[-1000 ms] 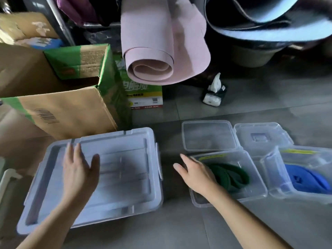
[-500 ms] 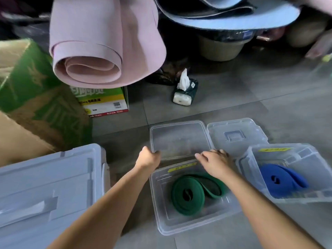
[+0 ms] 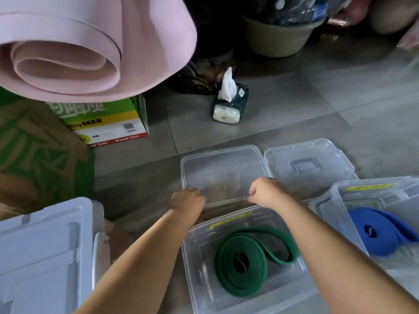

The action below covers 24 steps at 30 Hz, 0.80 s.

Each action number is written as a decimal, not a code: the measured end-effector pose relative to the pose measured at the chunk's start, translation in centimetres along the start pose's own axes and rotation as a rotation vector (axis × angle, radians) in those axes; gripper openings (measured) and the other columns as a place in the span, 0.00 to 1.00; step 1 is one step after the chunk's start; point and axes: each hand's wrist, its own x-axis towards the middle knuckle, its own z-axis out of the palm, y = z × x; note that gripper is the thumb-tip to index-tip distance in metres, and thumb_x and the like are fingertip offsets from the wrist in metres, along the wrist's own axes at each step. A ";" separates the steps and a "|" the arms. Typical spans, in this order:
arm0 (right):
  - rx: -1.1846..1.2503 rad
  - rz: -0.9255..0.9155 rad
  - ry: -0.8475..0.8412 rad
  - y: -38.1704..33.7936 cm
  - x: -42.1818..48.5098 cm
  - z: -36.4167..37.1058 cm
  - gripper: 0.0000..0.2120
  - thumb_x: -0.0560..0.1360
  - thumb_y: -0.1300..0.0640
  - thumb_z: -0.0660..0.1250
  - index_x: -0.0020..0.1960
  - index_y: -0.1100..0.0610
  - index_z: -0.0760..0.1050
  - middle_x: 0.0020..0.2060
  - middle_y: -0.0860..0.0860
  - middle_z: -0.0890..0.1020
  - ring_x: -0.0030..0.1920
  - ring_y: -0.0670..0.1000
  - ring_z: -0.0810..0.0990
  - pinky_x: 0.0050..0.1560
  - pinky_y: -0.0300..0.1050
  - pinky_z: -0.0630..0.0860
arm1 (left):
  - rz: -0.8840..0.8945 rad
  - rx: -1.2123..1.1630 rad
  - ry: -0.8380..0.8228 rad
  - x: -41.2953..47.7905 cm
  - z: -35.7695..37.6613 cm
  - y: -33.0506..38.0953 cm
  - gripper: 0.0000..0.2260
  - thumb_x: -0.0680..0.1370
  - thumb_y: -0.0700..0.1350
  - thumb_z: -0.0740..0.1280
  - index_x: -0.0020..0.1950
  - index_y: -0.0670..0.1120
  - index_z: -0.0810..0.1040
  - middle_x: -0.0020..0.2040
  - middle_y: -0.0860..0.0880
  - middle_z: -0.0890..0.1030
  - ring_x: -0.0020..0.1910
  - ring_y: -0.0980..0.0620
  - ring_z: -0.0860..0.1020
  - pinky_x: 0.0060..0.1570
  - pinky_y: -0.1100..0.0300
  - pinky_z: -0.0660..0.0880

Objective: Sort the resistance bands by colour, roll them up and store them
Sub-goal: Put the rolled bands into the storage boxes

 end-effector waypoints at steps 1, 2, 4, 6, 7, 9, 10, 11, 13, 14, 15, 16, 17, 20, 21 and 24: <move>0.035 -0.003 -0.001 0.3 -0.1 0.0 0.08 0.72 0.53 0.67 0.46 0.57 0.81 0.47 0.55 0.83 0.49 0.56 0.79 0.45 0.43 0.75 | 0.015 0.009 0.033 0.0 0.6 -0.1 0.13 0.76 0.38 0.63 0.60 0.45 0.77 0.59 0.46 0.76 0.60 0.44 0.74 0.52 0.51 0.74; 0.070 -0.007 0.014 0.6 -0.3 -0.1 0.10 0.73 0.53 0.67 0.49 0.58 0.81 0.50 0.55 0.83 0.52 0.56 0.79 0.49 0.44 0.75 | 0.015 -0.005 0.063 -0.1 0.7 -0.3 0.11 0.77 0.39 0.63 0.58 0.46 0.77 0.58 0.47 0.77 0.58 0.45 0.75 0.49 0.53 0.74; 0.138 -0.009 0.066 1.2 -0.8 -0.6 0.15 0.73 0.49 0.68 0.56 0.55 0.79 0.57 0.53 0.79 0.58 0.55 0.76 0.57 0.45 0.73 | 0.018 -0.023 0.143 -0.5 0.9 -1.3 0.10 0.76 0.40 0.64 0.57 0.47 0.76 0.58 0.48 0.74 0.57 0.47 0.74 0.42 0.57 0.71; 0.123 -0.014 0.141 1.8 -1.4 -0.9 0.21 0.71 0.44 0.70 0.62 0.49 0.74 0.64 0.51 0.73 0.64 0.54 0.71 0.63 0.47 0.69 | 0.049 -0.076 0.321 -0.8 -0.2 -2.5 0.11 0.72 0.40 0.68 0.54 0.45 0.75 0.54 0.47 0.74 0.53 0.46 0.74 0.34 0.61 0.70; 0.079 -0.014 0.167 1.9 -1.8 -1.1 0.24 0.70 0.43 0.70 0.64 0.47 0.72 0.67 0.50 0.70 0.67 0.54 0.68 0.64 0.47 0.67 | 0.057 -0.117 0.401 -0.8 -1.1 -3.1 0.11 0.71 0.40 0.70 0.53 0.44 0.75 0.51 0.46 0.75 0.50 0.45 0.75 0.34 0.61 0.73; 0.047 -0.035 0.246 2.2 -2.5 -1.8 0.26 0.70 0.43 0.71 0.66 0.45 0.69 0.69 0.51 0.66 0.69 0.54 0.64 0.66 0.47 0.63 | 0.007 -0.303 0.450 -1.7 -4.0 -4.0 0.07 0.77 0.42 0.64 0.54 0.44 0.72 0.53 0.44 0.77 0.52 0.43 0.74 0.43 0.54 0.74; 0.073 -0.050 0.309 2.2 -3.0 -2.4 0.27 0.70 0.44 0.71 0.66 0.45 0.68 0.69 0.51 0.66 0.69 0.55 0.64 0.66 0.48 0.62 | -0.038 -0.420 0.470 -2.4 -5.7 -4.3 0.06 0.79 0.44 0.61 0.55 0.44 0.71 0.52 0.44 0.78 0.52 0.41 0.75 0.46 0.52 0.72; 0.115 -0.071 0.397 2.3 -3.5 -3.1 0.27 0.69 0.46 0.71 0.66 0.46 0.68 0.68 0.52 0.66 0.68 0.56 0.63 0.66 0.49 0.62 | -0.083 -0.527 0.540 -3.3 -7.1 -4.6 0.06 0.80 0.45 0.60 0.54 0.44 0.71 0.50 0.44 0.79 0.50 0.40 0.75 0.46 0.52 0.71; 0.224 -0.135 0.633 2.5 -4.9 -4.7 0.25 0.69 0.48 0.73 0.64 0.50 0.72 0.66 0.54 0.69 0.66 0.58 0.66 0.64 0.48 0.63 | -0.135 -0.692 0.718 -5.9 -9.9 -4.6 0.04 0.79 0.44 0.60 0.51 0.45 0.72 0.45 0.48 0.78 0.46 0.42 0.76 0.43 0.55 0.69; 0.314 -0.165 0.747 2.6 -5.8 -5.5 0.24 0.68 0.50 0.73 0.62 0.53 0.73 0.62 0.54 0.72 0.63 0.57 0.69 0.62 0.47 0.64 | -0.138 -0.769 0.770 -7.6 -10.9 -4.4 0.03 0.79 0.43 0.61 0.49 0.45 0.72 0.43 0.50 0.78 0.45 0.44 0.76 0.42 0.56 0.69; 0.449 -0.182 0.824 2.8 -6.8 -6.2 0.23 0.69 0.51 0.74 0.61 0.54 0.73 0.58 0.53 0.75 0.59 0.55 0.72 0.59 0.44 0.66 | -0.128 -0.871 0.796 -9.1 -11.6 -4.1 0.02 0.79 0.42 0.61 0.47 0.45 0.72 0.42 0.50 0.79 0.43 0.47 0.78 0.41 0.56 0.71; 0.610 -0.175 0.844 2.9 -7.8 -6.9 0.23 0.69 0.51 0.73 0.61 0.54 0.72 0.54 0.52 0.77 0.55 0.52 0.74 0.55 0.42 0.67 | -0.109 -1.020 0.808 -10.4 -12.0 -3.6 0.03 0.79 0.41 0.60 0.46 0.45 0.72 0.40 0.50 0.80 0.40 0.49 0.79 0.41 0.56 0.73; 0.769 -0.152 0.806 3.0 -8.7 -7.4 0.23 0.70 0.51 0.73 0.62 0.54 0.71 0.51 0.51 0.78 0.51 0.50 0.75 0.53 0.42 0.68 | -0.131 -1.193 0.797 -11.4 -12.2 -3.0 0.04 0.79 0.41 0.60 0.45 0.45 0.72 0.39 0.50 0.81 0.37 0.52 0.80 0.40 0.57 0.75; 1.000 -0.076 0.624 3.9 -10.1 -6.7 0.19 0.72 0.52 0.71 0.60 0.55 0.72 0.45 0.54 0.80 0.42 0.52 0.78 0.49 0.47 0.73 | -0.359 -1.717 0.645 -12.5 -10.5 -0.2 0.08 0.80 0.43 0.60 0.42 0.46 0.73 0.36 0.47 0.80 0.32 0.50 0.78 0.36 0.53 0.78; 0.956 -0.032 0.586 4.3 -10.3 -5.8 0.18 0.73 0.53 0.70 0.60 0.57 0.73 0.45 0.54 0.80 0.42 0.52 0.79 0.50 0.48 0.73 | -0.454 -1.849 0.586 -12.5 -9.2 0.9 0.09 0.80 0.43 0.61 0.40 0.45 0.73 0.34 0.46 0.78 0.31 0.49 0.76 0.35 0.53 0.78; 0.724 0.111 0.541 5.8 -10.4 -1.5 0.14 0.76 0.56 0.66 0.59 0.61 0.76 0.51 0.57 0.81 0.52 0.59 0.79 0.55 0.50 0.73 | -0.617 -1.864 0.594 -12.2 -3.9 4.4 0.12 0.78 0.44 0.63 0.35 0.42 0.72 0.30 0.45 0.70 0.29 0.50 0.69 0.30 0.61 0.67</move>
